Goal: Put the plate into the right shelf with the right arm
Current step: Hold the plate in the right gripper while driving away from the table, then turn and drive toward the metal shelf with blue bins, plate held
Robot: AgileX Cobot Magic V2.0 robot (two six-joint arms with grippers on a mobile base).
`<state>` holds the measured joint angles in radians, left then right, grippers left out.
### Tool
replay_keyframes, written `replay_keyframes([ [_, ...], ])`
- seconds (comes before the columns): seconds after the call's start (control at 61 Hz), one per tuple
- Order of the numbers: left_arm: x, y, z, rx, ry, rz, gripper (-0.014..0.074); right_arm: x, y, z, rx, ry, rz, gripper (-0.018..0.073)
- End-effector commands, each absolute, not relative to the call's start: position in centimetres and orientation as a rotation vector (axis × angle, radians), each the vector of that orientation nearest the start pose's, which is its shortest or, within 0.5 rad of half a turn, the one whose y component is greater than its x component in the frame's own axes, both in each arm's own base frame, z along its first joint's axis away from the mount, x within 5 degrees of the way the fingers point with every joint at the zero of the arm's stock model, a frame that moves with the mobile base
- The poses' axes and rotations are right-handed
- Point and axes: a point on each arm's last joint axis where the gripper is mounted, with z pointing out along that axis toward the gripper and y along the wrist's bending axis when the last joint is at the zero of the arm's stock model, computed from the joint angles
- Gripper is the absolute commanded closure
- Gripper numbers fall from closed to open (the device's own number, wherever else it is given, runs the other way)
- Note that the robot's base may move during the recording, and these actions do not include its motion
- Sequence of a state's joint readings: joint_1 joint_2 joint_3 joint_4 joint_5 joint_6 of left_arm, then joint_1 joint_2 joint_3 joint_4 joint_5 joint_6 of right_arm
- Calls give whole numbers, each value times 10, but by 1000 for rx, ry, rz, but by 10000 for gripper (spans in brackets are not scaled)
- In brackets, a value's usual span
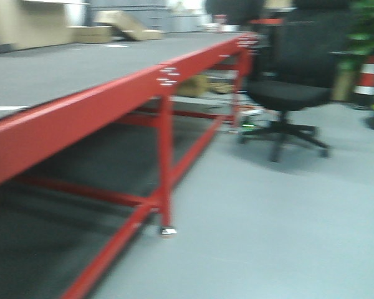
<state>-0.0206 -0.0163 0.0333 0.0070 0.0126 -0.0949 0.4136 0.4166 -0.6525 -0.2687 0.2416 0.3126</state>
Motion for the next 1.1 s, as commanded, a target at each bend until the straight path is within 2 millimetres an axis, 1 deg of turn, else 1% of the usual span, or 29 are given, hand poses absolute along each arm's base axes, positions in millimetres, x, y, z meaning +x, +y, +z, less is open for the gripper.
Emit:
replay_keyframes([
  [0.0,55,-1,208,-49,1419,-98,643,70,27,400,-232,1342,345,494],
  [1.082,55,-1,208,-49,1419,-98,643,70,27,399,-232,1343,345,494],
])
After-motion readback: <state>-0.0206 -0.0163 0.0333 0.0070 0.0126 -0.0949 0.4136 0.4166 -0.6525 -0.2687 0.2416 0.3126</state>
